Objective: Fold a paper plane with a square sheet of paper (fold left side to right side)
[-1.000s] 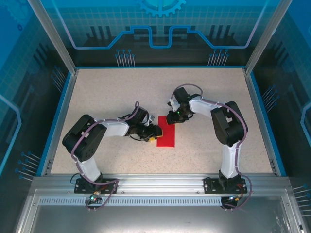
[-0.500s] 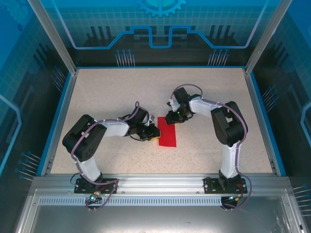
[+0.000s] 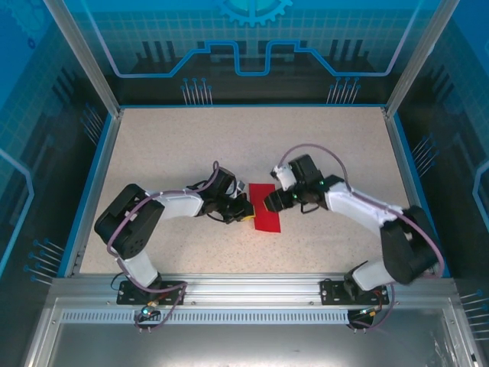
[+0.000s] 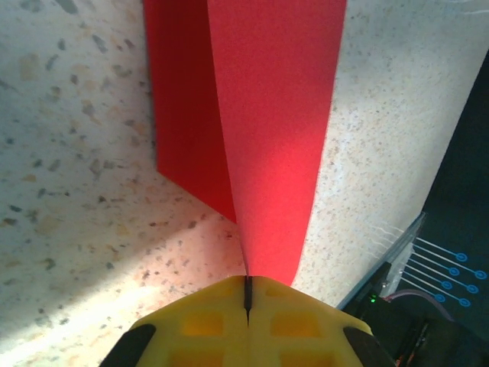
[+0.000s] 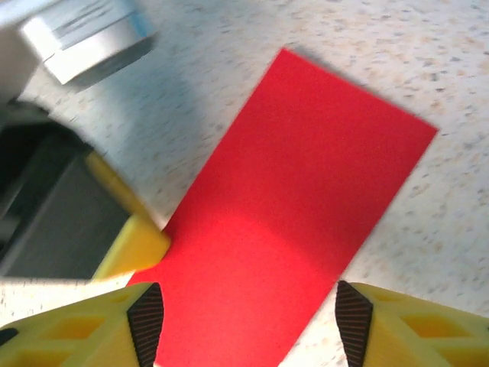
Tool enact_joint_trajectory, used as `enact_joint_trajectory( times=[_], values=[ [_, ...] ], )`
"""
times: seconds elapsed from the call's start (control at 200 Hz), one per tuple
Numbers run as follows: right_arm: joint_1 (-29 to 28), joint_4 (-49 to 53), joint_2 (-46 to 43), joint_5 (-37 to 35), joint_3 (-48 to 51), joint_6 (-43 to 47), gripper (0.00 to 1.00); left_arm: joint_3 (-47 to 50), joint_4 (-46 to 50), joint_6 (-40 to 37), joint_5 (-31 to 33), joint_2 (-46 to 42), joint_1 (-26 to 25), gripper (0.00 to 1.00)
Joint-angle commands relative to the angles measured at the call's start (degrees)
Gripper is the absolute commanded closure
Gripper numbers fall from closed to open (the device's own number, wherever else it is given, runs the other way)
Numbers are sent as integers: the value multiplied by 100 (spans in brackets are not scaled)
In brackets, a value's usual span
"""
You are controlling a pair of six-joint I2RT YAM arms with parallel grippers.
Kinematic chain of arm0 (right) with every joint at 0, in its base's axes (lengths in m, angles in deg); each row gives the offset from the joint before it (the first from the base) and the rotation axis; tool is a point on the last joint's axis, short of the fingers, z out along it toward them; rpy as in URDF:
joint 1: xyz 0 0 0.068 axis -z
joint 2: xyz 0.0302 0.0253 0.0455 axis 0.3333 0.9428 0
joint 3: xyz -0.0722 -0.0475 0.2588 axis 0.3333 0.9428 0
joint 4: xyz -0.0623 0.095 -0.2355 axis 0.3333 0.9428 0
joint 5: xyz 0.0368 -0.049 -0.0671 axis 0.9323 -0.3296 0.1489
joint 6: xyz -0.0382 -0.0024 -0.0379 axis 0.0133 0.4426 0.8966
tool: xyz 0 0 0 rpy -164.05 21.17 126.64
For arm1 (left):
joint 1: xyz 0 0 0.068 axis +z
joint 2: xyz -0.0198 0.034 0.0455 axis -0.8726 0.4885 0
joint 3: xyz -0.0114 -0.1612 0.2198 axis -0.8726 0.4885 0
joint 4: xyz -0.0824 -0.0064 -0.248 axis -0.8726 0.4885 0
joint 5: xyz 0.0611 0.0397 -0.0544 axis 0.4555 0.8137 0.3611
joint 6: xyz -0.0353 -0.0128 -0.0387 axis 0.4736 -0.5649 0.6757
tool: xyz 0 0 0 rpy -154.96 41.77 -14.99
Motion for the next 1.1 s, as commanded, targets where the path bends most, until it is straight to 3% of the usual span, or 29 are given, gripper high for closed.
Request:
enact_joint_trajectory(
  times=[0.0, 0.12, 0.26, 0.515, 0.625, 0.825, 1.095],
  values=[
    [-553, -524, -725, -386, 907, 174, 31, -2, 8, 251, -126, -217, -29, 100],
    [-1483, -823, -1273, -1101, 1508, 162, 28, -55, 71, 283, -220, -163, -30, 100],
    [-2307, -915, -1238, -1964, 1613, 200, 23, -76, 41, 358, -296, -125, -30, 100],
    [-2610, -1201, -281, -2327, 1146, 529, 23, -102, 41, 380, -311, -109, -34, 100],
    [-2614, -1348, -15, -2474, 971, 621, 30, -110, 42, 396, -342, -92, -34, 100],
    [-2571, -1469, 225, -2537, 781, 683, 50, -98, 52, 382, -360, -74, -29, 100],
    [-2412, -1257, 133, -2152, 802, 679, 100, -148, 257, 211, -301, -49, -6, 99]
  ],
)
